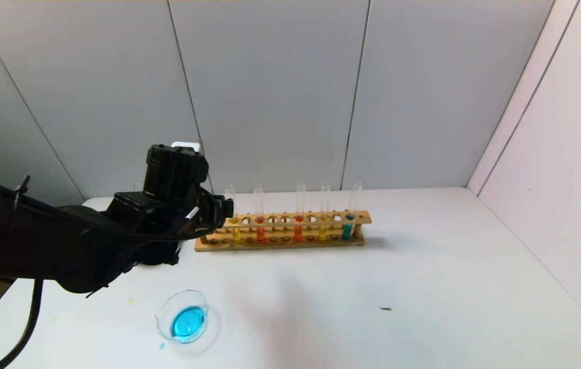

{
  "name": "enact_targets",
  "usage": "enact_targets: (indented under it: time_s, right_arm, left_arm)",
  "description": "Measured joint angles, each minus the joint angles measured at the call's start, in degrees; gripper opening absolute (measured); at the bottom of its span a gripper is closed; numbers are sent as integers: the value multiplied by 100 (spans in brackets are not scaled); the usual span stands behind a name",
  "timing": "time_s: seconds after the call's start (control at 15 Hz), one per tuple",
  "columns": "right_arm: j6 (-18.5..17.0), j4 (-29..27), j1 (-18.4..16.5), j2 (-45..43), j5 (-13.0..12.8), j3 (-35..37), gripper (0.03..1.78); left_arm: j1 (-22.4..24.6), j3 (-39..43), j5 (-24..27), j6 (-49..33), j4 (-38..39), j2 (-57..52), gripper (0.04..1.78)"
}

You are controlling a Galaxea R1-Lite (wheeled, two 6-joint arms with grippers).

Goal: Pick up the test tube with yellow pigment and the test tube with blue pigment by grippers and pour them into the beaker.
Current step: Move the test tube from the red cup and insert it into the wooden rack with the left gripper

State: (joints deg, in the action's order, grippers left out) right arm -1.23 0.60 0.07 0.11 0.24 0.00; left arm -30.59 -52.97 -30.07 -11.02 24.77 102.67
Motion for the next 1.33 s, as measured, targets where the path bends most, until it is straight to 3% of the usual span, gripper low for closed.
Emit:
enact_targets:
  time_s: [0.87,1.33]
  right_arm:
    - [2,-2,0,0,-2,0,174]
    - [0,-2,0,-1,0,0,174]
  left_arm:
    - [-9,-1073,-40,-138,151,1296,175]
    - [-9,-1258,-160,-127,155,1563,174]
